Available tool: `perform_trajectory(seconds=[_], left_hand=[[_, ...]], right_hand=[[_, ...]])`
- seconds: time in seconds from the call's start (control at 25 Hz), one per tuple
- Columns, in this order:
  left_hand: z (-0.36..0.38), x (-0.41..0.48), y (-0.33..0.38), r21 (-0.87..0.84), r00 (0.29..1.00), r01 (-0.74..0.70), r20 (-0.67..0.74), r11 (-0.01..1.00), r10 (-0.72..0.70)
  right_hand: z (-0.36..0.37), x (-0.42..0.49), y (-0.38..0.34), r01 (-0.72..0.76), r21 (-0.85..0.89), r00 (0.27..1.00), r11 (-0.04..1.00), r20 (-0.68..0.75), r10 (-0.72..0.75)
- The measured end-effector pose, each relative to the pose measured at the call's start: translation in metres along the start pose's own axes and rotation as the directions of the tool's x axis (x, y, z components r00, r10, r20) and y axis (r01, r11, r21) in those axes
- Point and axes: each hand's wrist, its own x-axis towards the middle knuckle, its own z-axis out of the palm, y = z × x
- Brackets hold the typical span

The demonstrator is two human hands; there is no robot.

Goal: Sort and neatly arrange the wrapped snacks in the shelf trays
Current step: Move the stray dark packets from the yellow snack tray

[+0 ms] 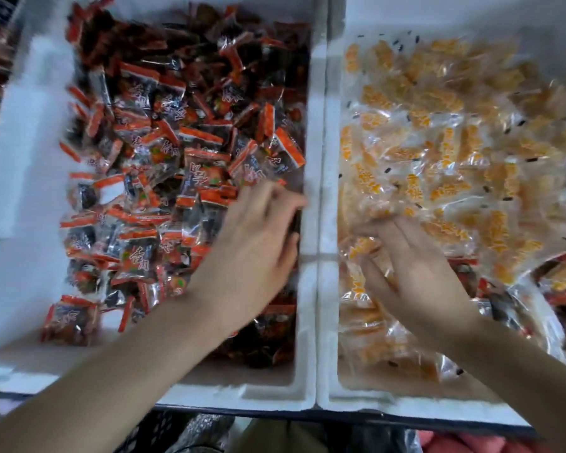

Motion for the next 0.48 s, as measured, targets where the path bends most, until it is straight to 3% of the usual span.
perform_trajectory(seconds=[0.16, 0.24, 0.36, 0.48], left_hand=[[0.044, 0.009, 0.034, -0.014, 0.945, -0.258, 0.205, 0.966, 0.255], [0.064, 0.014, 0.040, -0.008, 0.881, -0.332, 0.354, 0.943, 0.313], [0.080, 0.026, 0.047, 0.110, 0.808, -0.457, 0.466, 0.883, 0.360], [0.085, 0.042, 0.055, 0.136, 0.783, -0.477, 0.514, 0.868, 0.350]], right_hand=[[-0.018, -0.051, 0.041, 0.132, -0.223, 0.954, 0.966, 0.293, -0.062], [-0.023, -0.053, 0.053, 0.137, -0.315, 0.948, 0.939, 0.316, -0.032], [-0.038, -0.052, 0.067, -0.064, -0.338, 0.960, 0.939, 0.237, 0.151], [-0.053, -0.060, 0.089, -0.225, -0.361, 0.922, 0.905, 0.221, 0.317]])
